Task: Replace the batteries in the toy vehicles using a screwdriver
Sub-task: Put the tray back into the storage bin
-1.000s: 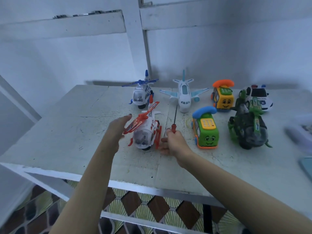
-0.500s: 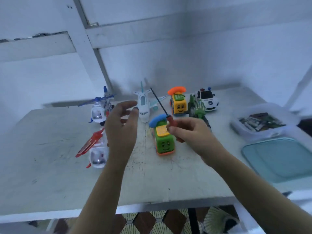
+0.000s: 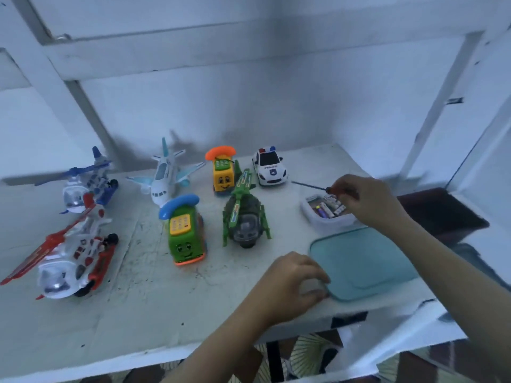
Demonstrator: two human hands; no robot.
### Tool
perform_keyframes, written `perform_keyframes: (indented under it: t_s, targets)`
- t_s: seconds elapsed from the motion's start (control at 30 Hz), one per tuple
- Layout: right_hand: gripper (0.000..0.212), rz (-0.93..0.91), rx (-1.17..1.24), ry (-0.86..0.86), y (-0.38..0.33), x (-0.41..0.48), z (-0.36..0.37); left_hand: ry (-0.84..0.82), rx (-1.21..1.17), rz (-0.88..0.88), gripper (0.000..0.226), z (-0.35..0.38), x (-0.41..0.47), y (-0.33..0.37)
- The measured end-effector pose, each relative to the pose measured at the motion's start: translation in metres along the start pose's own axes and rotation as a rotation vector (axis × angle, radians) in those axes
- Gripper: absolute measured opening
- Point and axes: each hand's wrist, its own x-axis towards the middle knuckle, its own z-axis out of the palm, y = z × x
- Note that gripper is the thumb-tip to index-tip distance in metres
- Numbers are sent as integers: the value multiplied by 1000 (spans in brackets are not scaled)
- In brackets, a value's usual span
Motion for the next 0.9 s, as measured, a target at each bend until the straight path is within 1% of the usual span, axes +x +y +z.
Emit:
perform_keyframes:
  t_s: [0.13,0.27,0.4,0.47,0.57,0.63,0.7,0.77,0.8,0.83,0.9]
  targets:
    - [24,41,-67,-155,28,6,-6,-6,54,13,23,18,7,-1]
    - [24,74,-109,-249,40,13,-15,23,40,8,10,20,16,-4]
    - [23,59,-47,-302,49,18,-20,71,29,16,3,24,16,-2]
    - [21,44,-8,-311,56,19,-22,148,-59,-12,4,23,17,2]
    - [19,21,49,-337,67,22,-27,317,-179,-101,2,15,28,12]
    - [22,10,116,-329,68,23,-33,409,-242,-159,8,7,41,20]
    - [32,45,335,-343,67,21,-42,500,-273,-207,13,1,54,26]
    - [50,126,576,-391,72,25,-50,605,-302,-281,11,-6,68,28]
    - [61,153,624,-414,76,29,-53,666,-317,-330,11,-9,75,27]
    - [68,177,641,-440,79,31,-56,729,-332,-385,13,-12,82,24]
    - [71,202,635,-435,86,34,-61,832,-380,-496,17,-17,98,19]
